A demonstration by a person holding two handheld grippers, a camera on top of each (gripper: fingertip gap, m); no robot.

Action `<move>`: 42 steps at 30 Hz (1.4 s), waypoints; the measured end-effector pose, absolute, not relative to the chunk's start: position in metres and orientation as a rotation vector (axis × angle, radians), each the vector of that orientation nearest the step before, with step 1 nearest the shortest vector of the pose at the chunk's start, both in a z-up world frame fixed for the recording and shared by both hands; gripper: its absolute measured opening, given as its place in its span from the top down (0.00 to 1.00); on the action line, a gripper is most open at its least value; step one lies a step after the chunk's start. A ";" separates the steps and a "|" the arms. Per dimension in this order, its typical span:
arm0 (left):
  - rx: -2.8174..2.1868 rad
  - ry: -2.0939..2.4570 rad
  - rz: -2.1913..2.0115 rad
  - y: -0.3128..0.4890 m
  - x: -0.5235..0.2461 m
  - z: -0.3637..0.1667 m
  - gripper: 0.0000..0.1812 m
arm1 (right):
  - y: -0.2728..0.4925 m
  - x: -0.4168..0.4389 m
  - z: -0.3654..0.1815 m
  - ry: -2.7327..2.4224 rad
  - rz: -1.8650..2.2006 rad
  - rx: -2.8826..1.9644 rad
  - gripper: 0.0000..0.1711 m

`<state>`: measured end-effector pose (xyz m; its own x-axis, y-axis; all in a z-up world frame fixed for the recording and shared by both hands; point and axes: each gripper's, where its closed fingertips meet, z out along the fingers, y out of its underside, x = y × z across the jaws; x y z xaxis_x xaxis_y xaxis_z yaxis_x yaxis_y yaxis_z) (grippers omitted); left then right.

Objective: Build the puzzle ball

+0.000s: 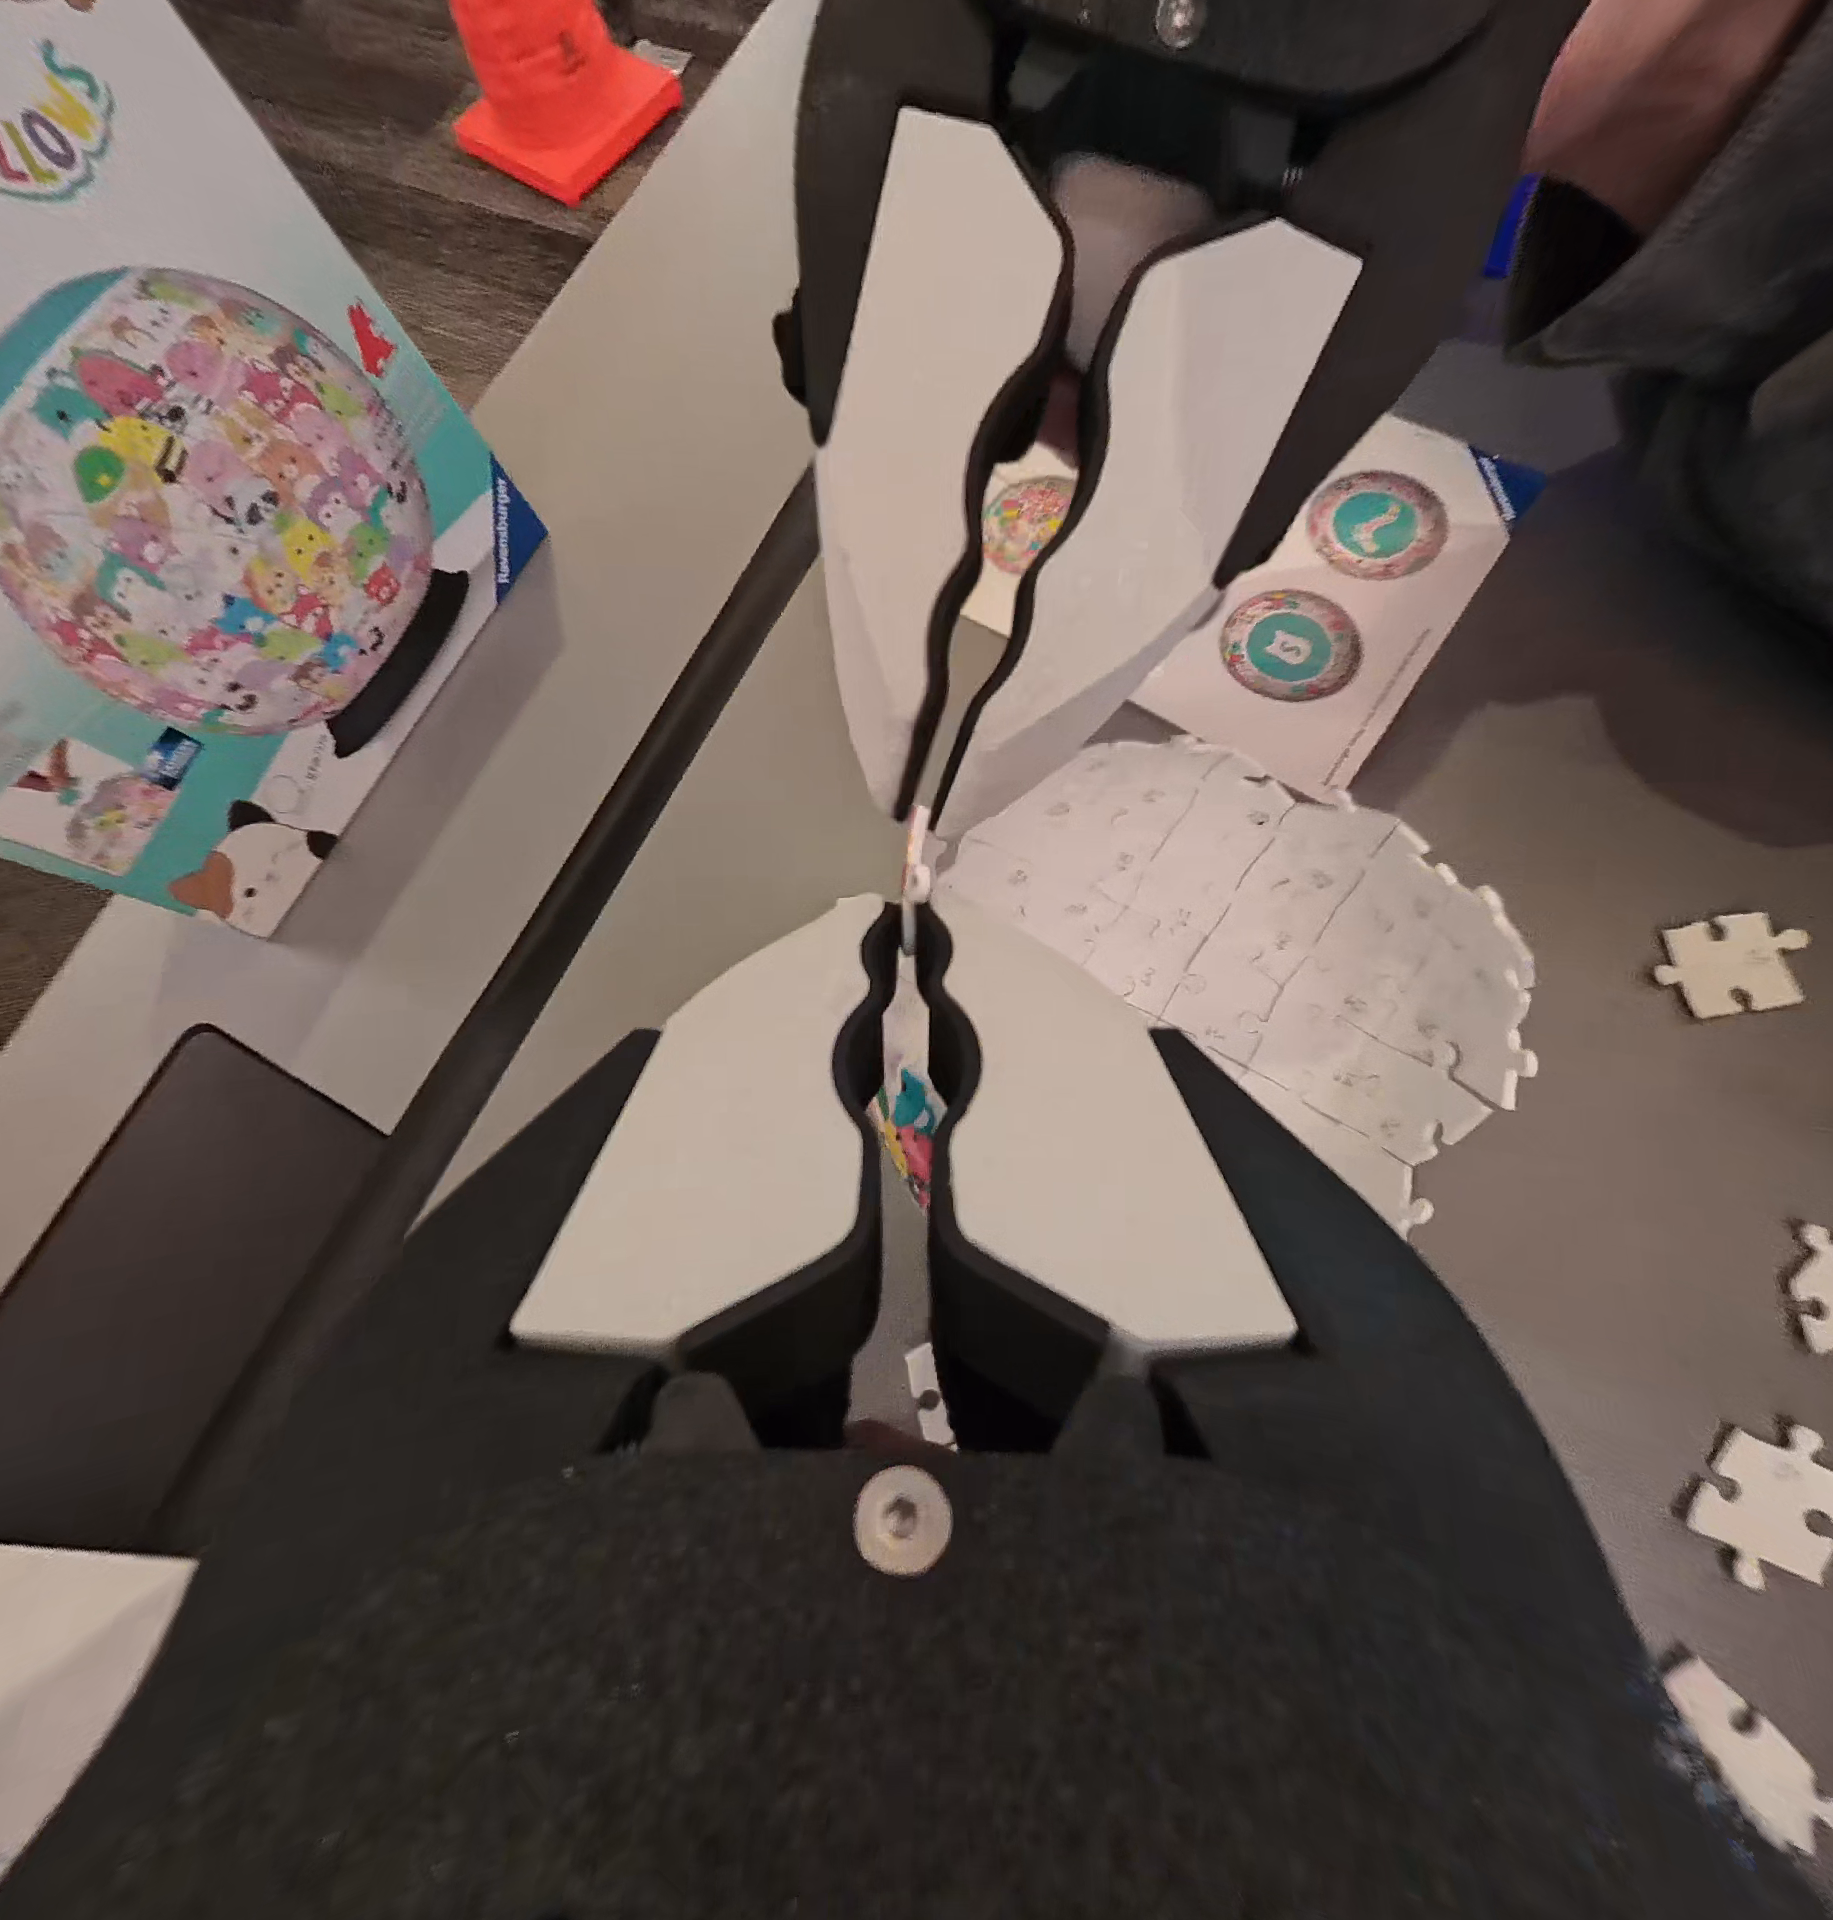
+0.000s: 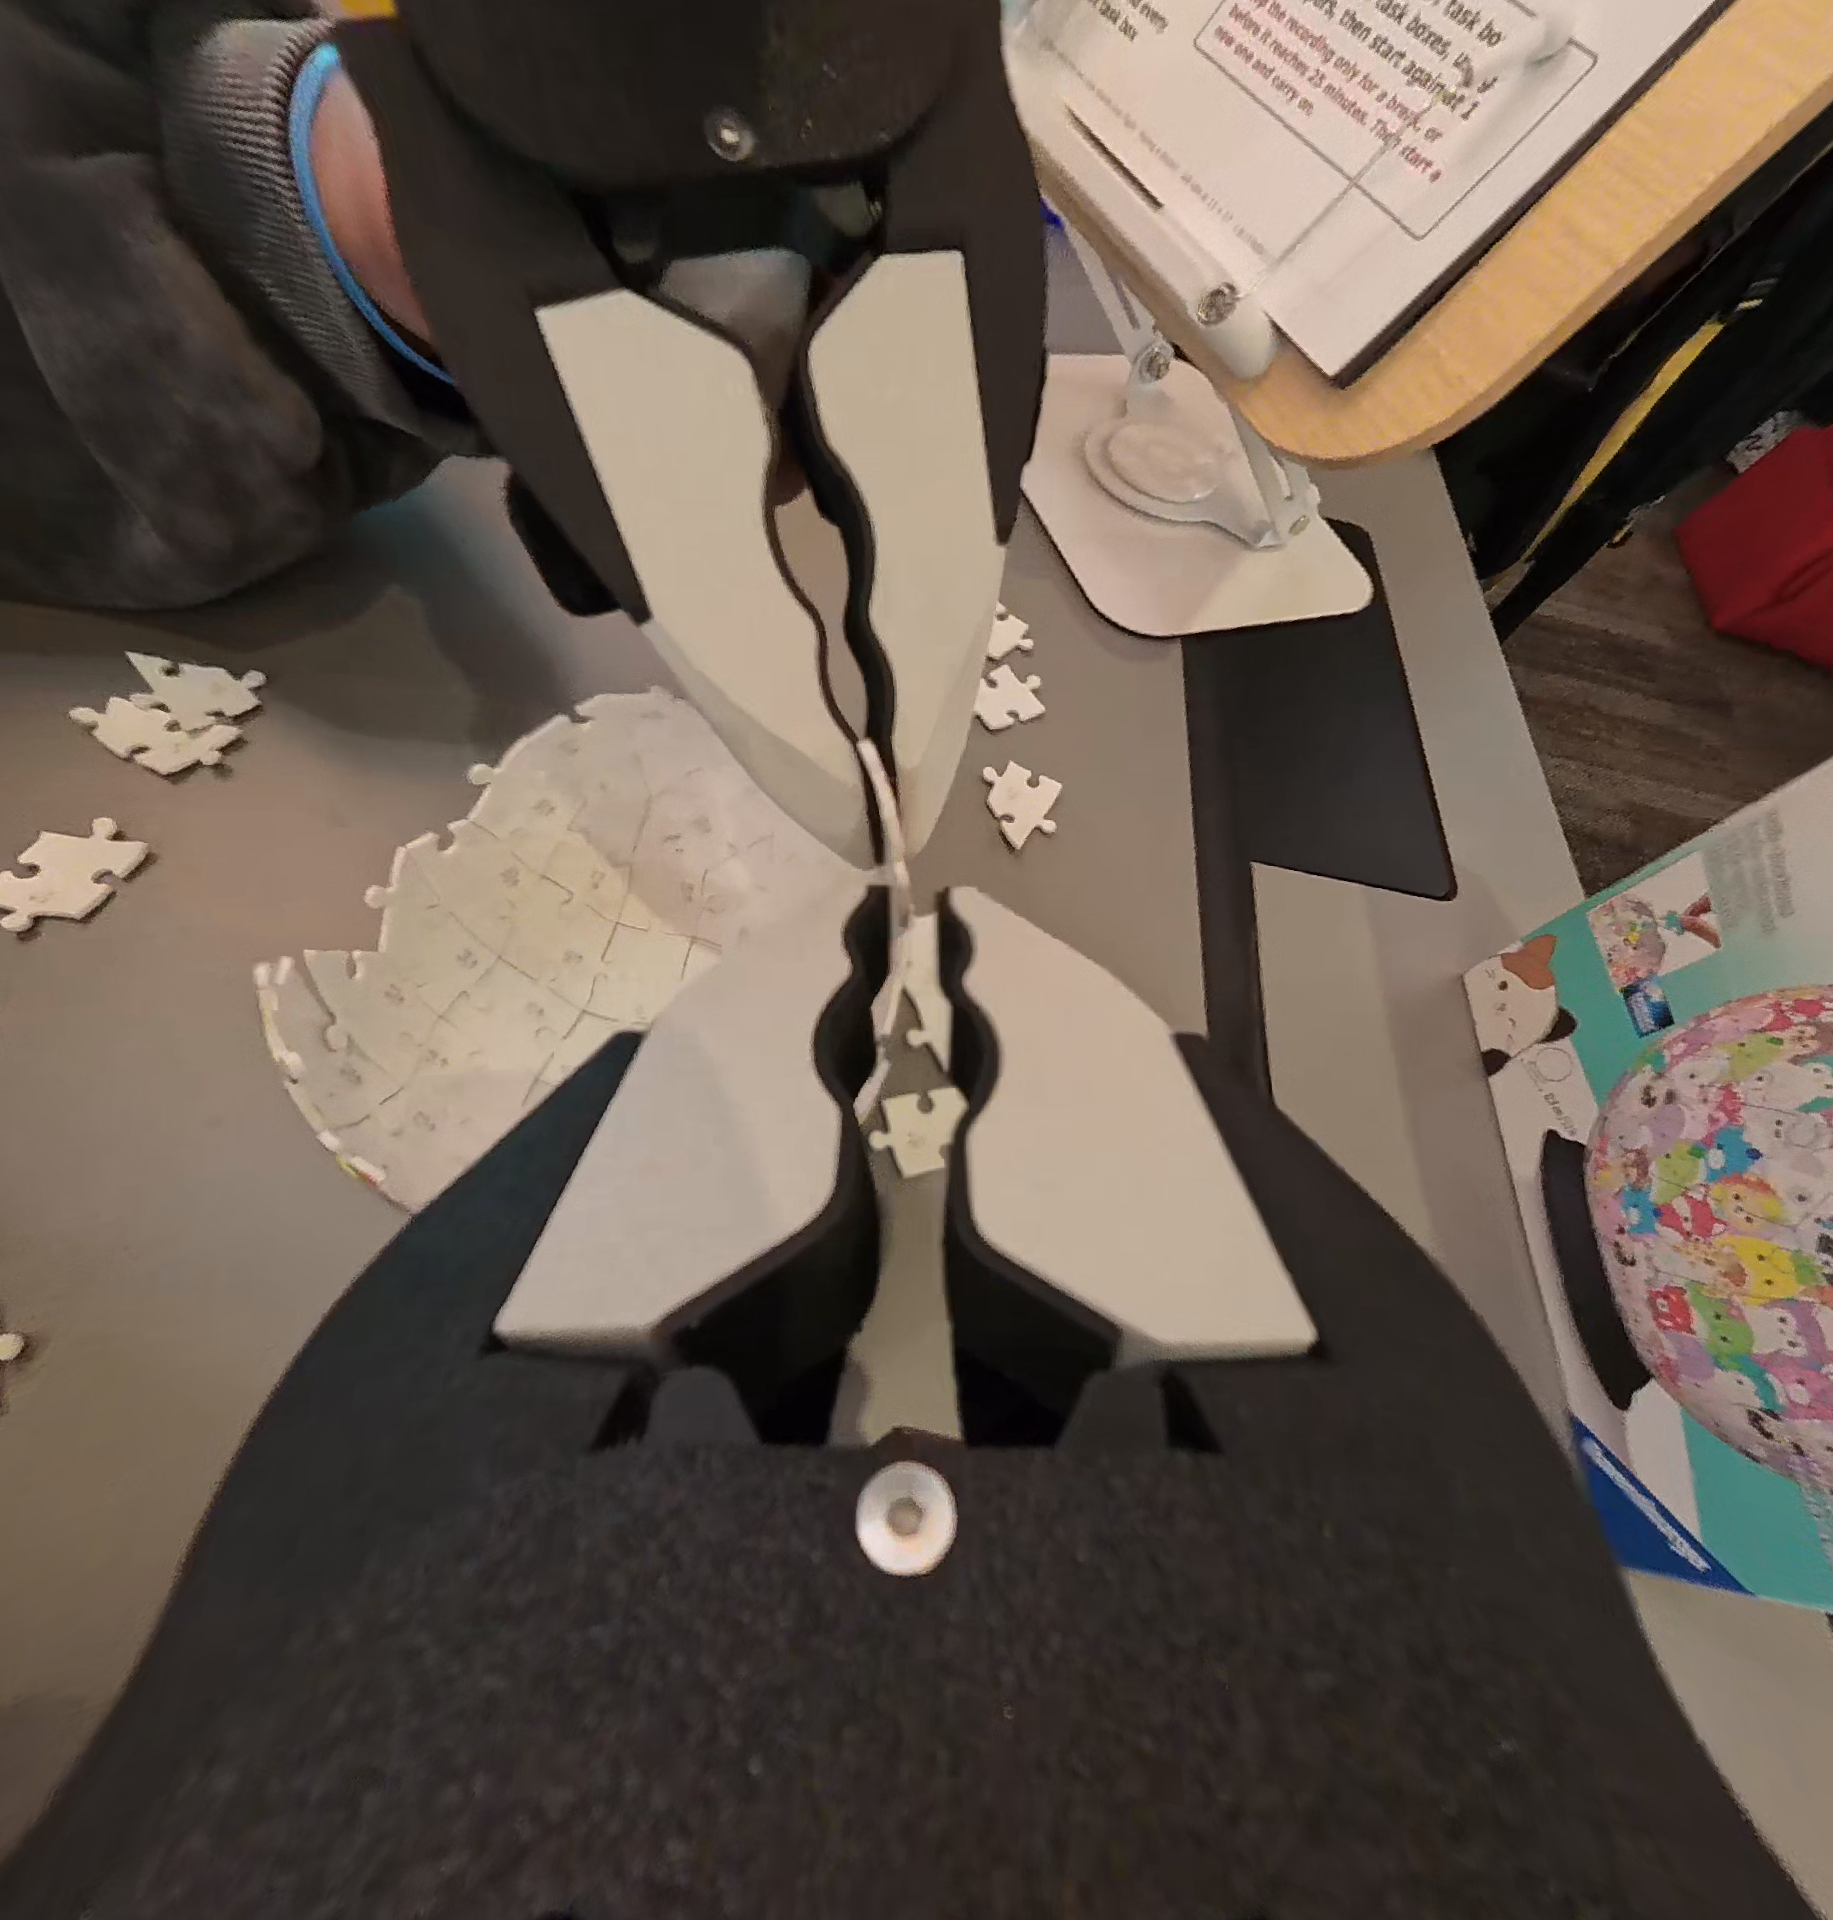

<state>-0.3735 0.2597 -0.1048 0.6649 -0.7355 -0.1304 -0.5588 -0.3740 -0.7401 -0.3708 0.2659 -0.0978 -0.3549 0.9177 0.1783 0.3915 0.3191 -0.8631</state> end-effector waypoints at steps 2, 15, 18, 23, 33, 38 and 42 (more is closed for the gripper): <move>-2.078 0.999 -0.262 0.259 -0.372 -0.104 0.99 | 0.264 -0.370 -0.093 -1.908 0.928 -1.134 0.91; -2.083 0.995 -0.367 0.253 -0.372 -0.103 0.99 | 0.259 -0.372 -0.080 -1.907 0.843 -1.069 0.97; -2.088 1.000 -0.352 0.254 -0.371 -0.105 0.99 | 0.258 -0.371 -0.084 -1.923 0.843 -1.070 0.98; -2.090 0.991 -0.363 0.254 -0.371 -0.105 0.99 | 0.252 -0.371 -0.084 -1.931 0.895 -1.066 0.95; -2.075 1.003 -0.404 0.252 -0.372 -0.103 0.95 | 0.257 -0.372 -0.085 -1.923 0.874 -1.080 0.99; -2.036 0.774 -0.644 0.262 -0.413 -0.077 0.92 | 0.255 -0.376 -0.094 -1.964 0.807 -1.039 0.99; -2.146 0.644 -0.748 0.276 -0.437 -0.113 1.00 | 0.256 -0.380 -0.108 -2.020 0.724 -1.038 0.99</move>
